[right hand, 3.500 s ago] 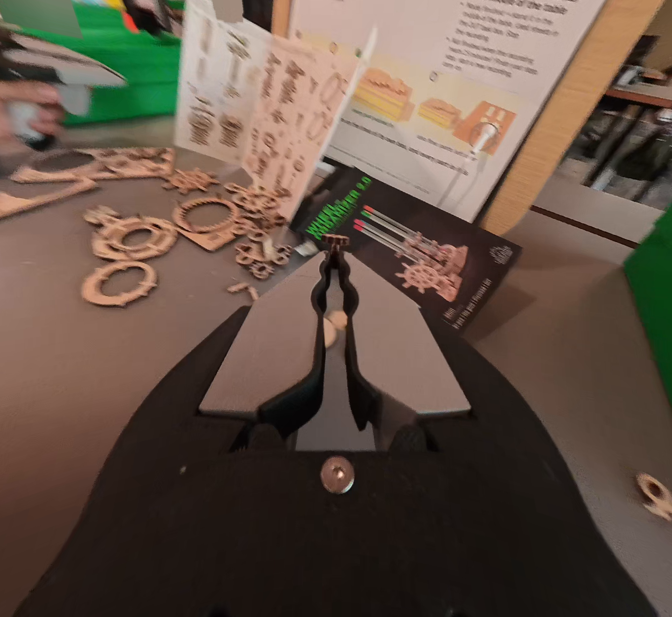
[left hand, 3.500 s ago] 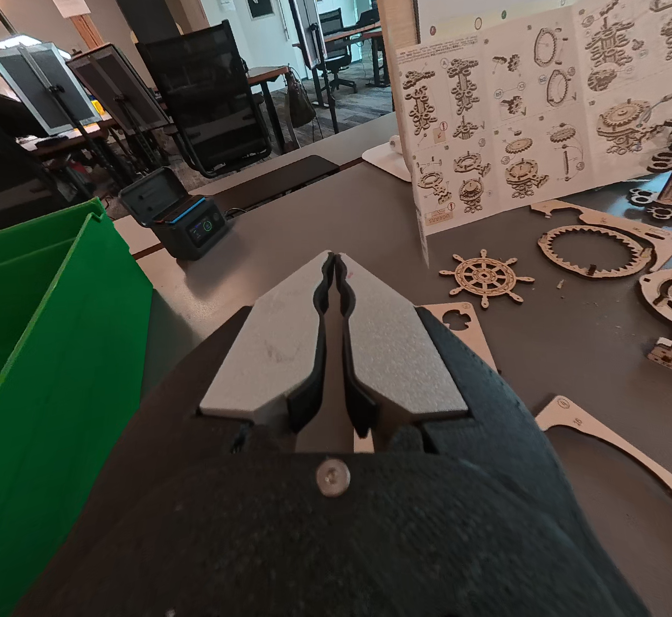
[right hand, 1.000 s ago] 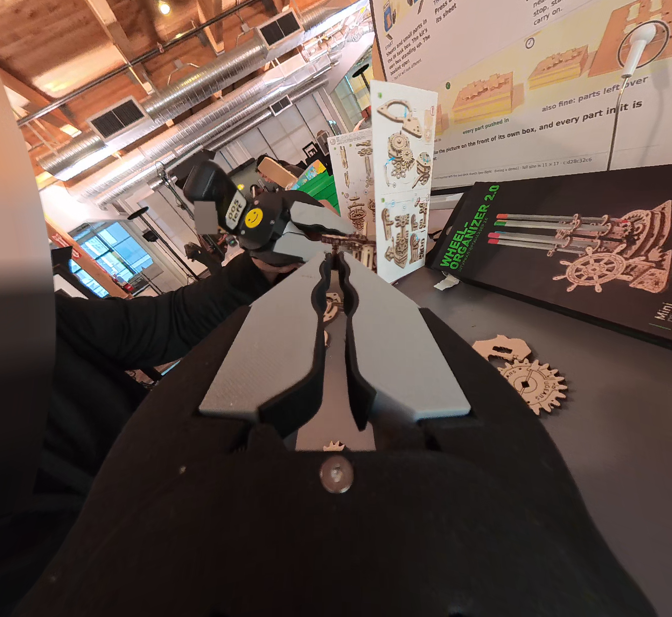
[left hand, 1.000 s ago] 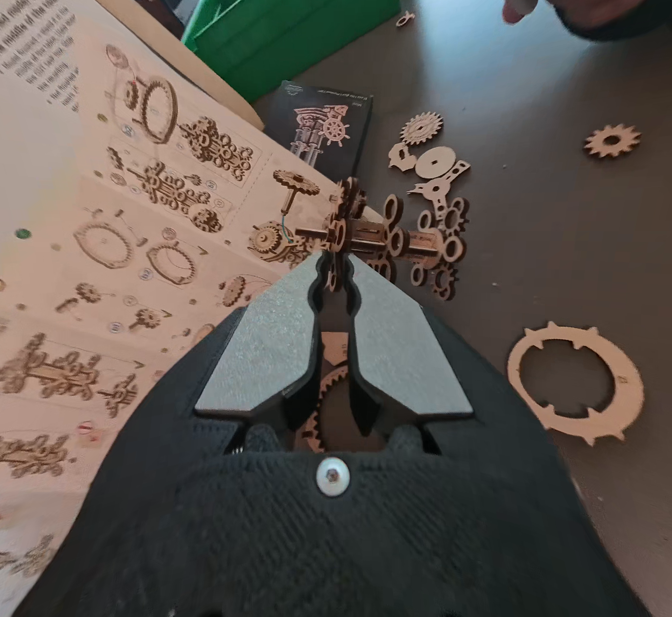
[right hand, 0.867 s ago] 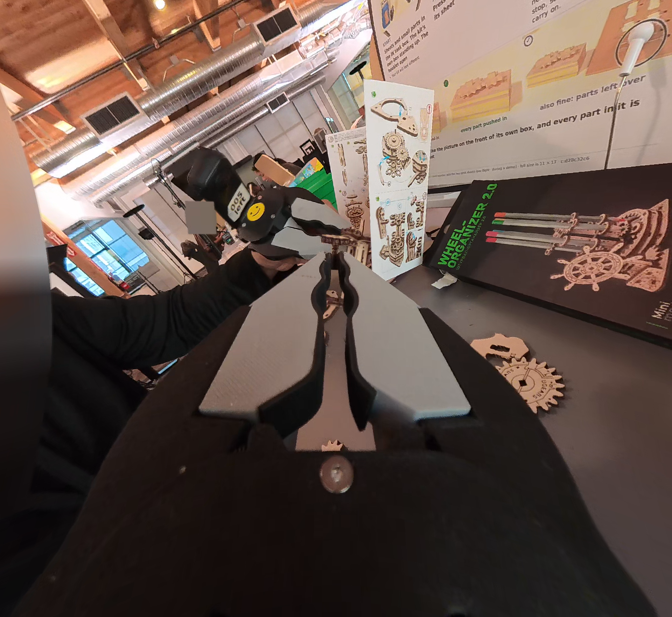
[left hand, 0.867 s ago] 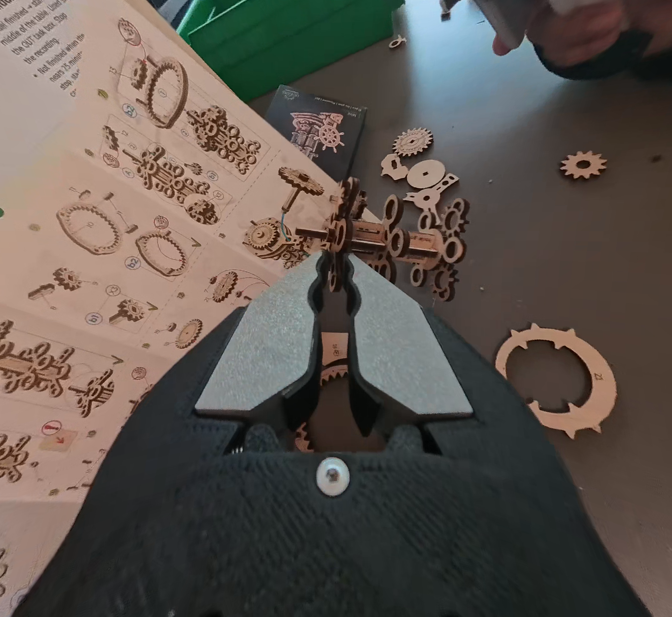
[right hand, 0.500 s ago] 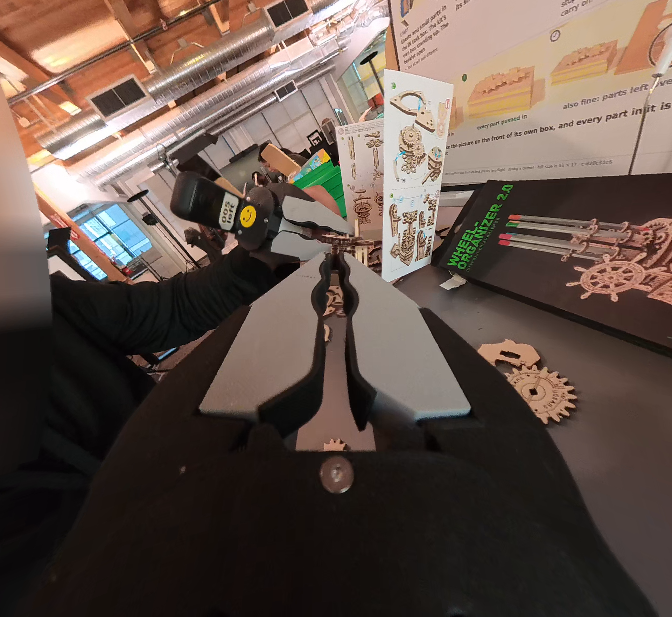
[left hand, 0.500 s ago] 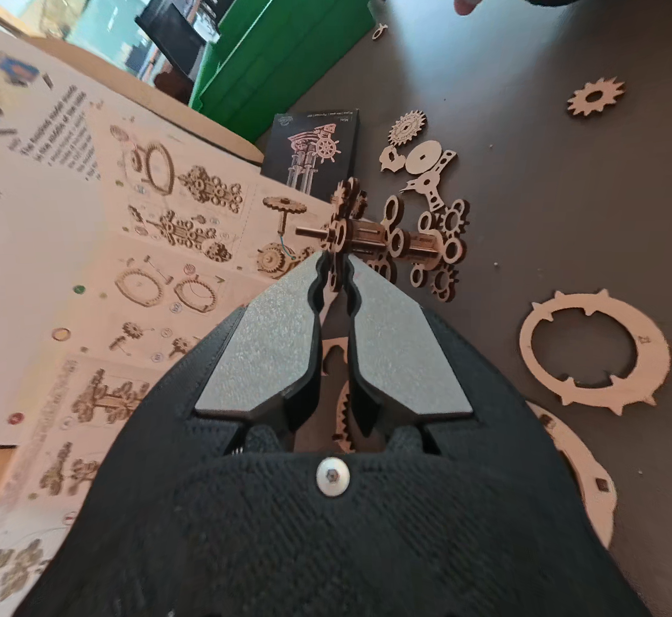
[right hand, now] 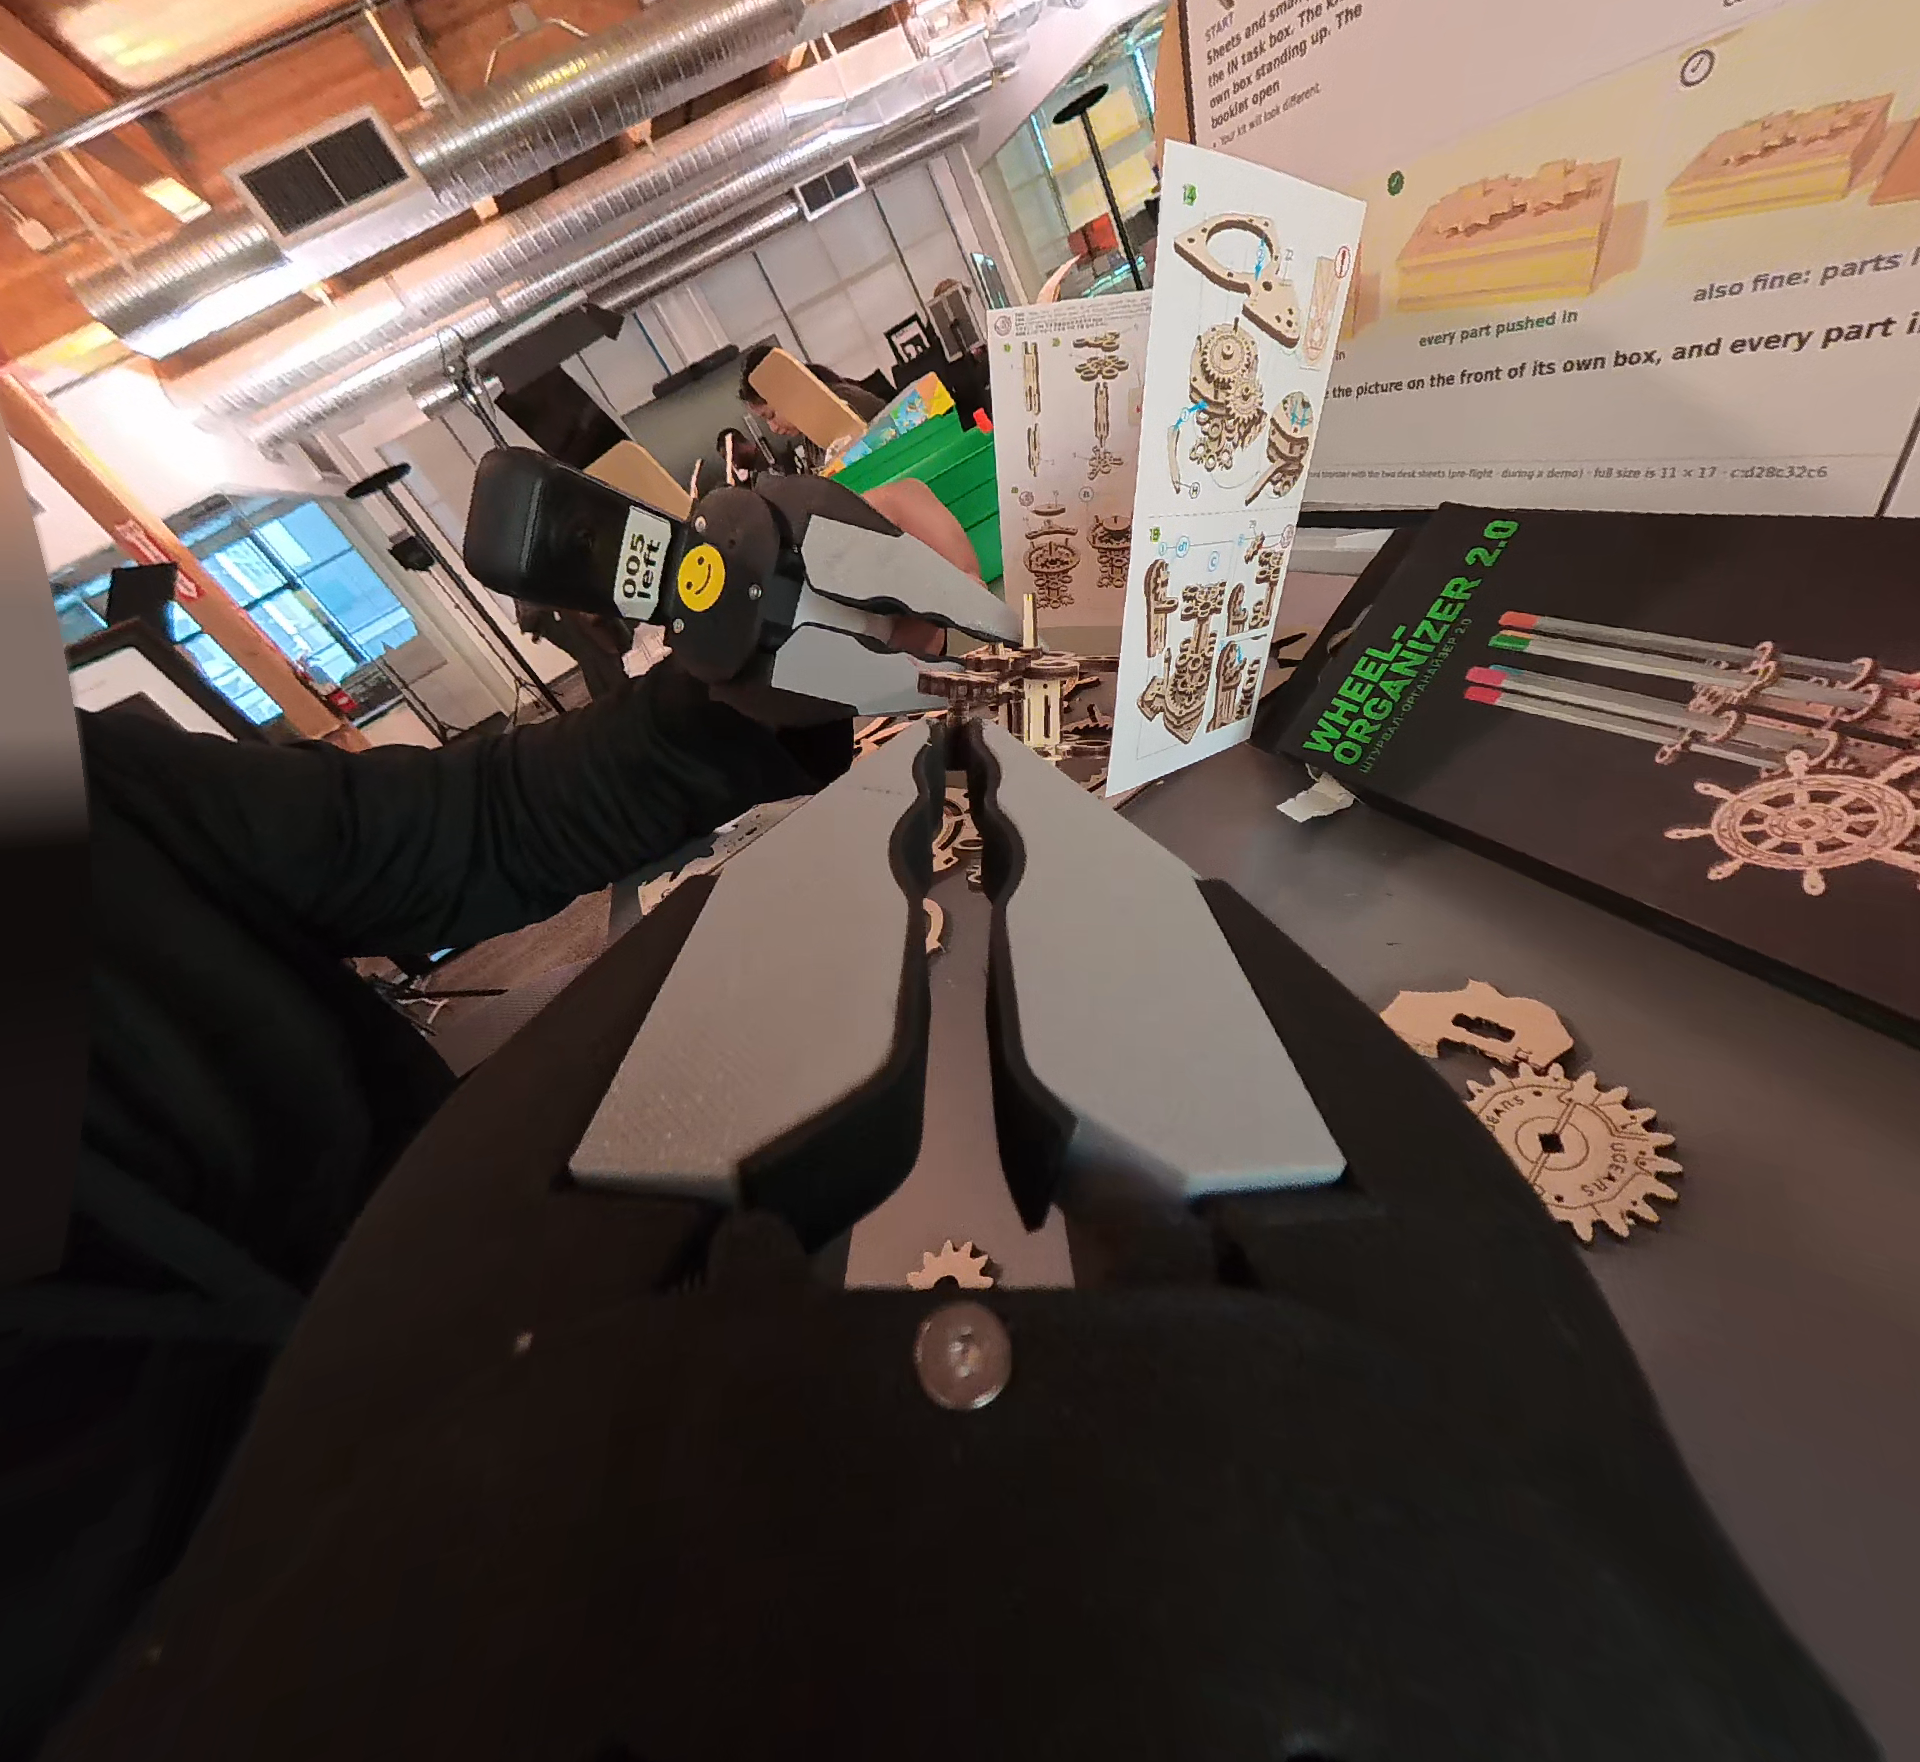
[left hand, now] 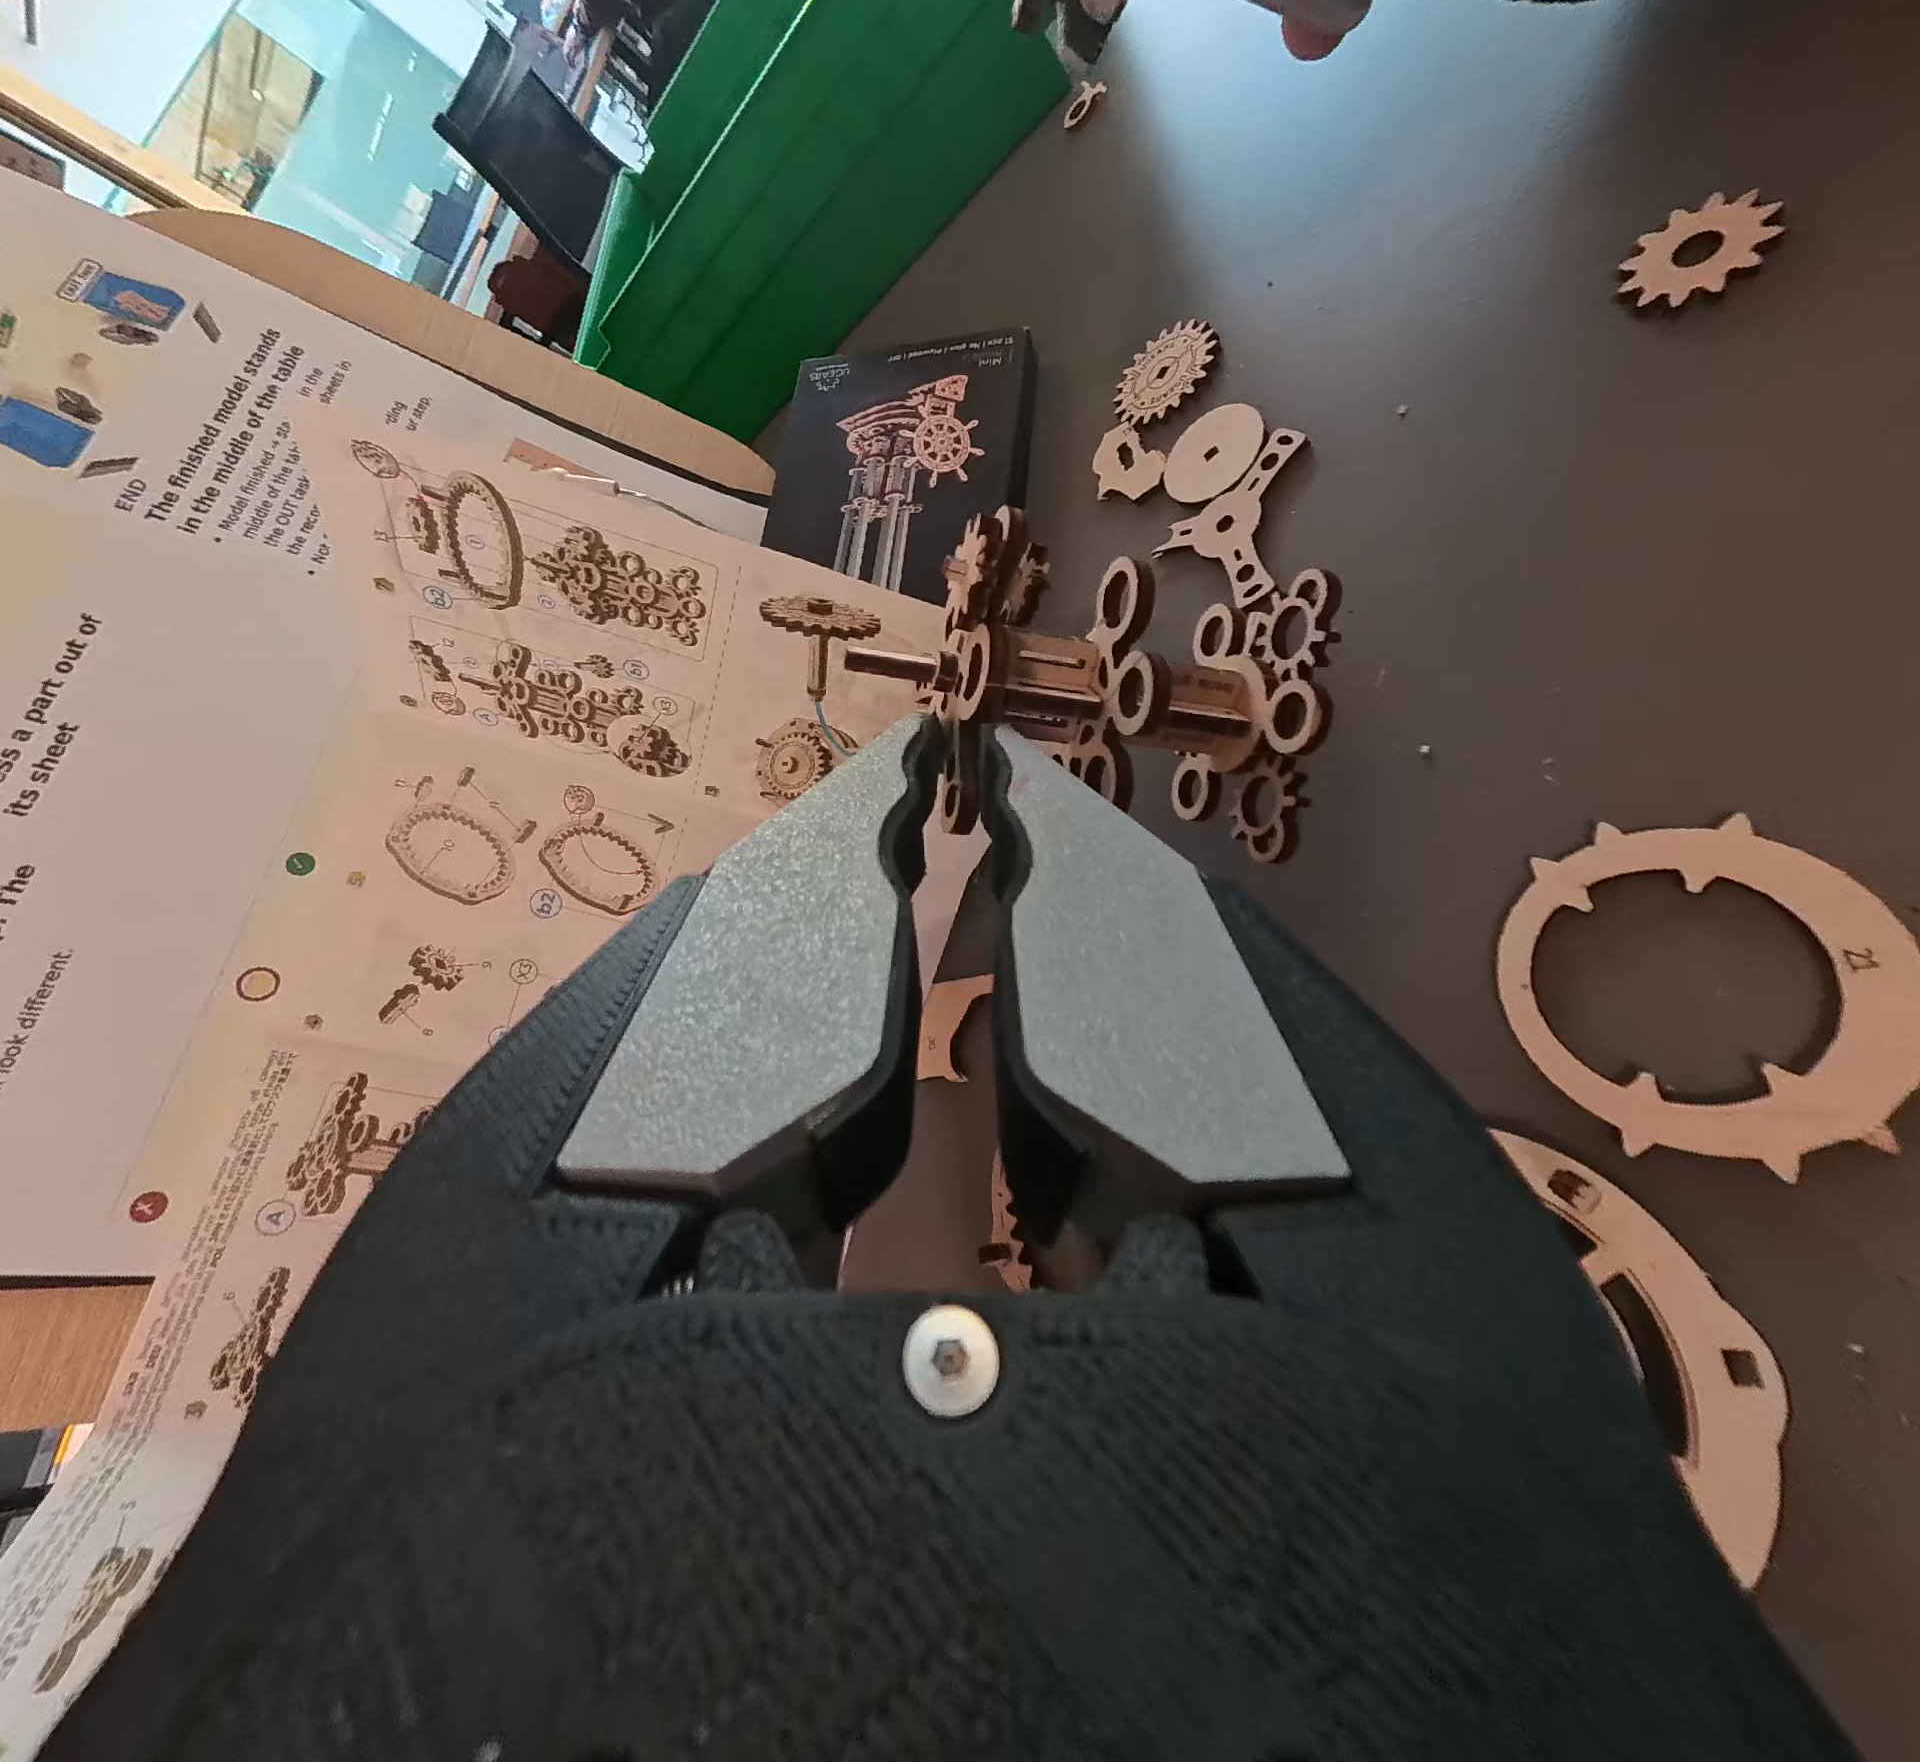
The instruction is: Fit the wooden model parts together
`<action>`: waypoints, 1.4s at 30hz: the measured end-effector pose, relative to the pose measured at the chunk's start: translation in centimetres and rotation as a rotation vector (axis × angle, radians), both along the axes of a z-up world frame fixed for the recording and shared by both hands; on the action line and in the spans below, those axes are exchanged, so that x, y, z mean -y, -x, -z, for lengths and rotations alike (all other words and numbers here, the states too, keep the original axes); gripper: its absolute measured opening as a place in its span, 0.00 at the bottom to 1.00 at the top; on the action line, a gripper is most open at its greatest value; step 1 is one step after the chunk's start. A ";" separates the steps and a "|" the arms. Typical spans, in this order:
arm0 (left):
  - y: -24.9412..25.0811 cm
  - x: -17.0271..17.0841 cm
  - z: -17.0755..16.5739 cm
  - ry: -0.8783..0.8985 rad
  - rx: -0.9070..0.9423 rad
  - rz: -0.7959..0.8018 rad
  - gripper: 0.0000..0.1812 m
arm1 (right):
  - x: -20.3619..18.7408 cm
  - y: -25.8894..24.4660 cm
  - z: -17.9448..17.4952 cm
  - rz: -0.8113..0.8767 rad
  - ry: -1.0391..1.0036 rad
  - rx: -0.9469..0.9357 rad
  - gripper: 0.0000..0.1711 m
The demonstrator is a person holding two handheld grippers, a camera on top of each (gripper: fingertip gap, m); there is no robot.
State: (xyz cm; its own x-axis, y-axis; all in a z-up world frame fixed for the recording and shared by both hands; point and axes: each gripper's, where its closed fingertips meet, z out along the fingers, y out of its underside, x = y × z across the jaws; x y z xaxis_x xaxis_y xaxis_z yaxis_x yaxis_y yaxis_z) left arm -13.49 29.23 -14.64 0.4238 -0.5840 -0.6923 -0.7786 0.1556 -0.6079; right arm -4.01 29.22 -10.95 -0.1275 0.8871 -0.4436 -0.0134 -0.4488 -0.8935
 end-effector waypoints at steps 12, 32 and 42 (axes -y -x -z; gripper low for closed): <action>0.0 0.1 0.3 0.058 0.041 0.004 0.02 | -0.1 0.0 0.1 0.001 0.001 0.006 0.00; -0.1 0.0 1.7 -0.206 -0.274 0.017 0.02 | 0.2 1.6 2.9 0.152 -0.452 0.257 0.00; 0.0 0.8 1.5 -0.137 -0.220 0.025 0.15 | -0.2 2.3 4.6 0.249 -0.841 0.403 0.00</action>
State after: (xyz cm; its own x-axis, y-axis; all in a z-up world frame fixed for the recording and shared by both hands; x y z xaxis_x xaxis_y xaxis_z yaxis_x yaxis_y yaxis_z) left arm -13.47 28.48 -16.17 0.2409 -0.4868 -0.8396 -0.8846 0.2457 -0.3963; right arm -6.32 29.43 -15.56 0.1307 0.9158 0.3797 0.3567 0.3139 -0.8799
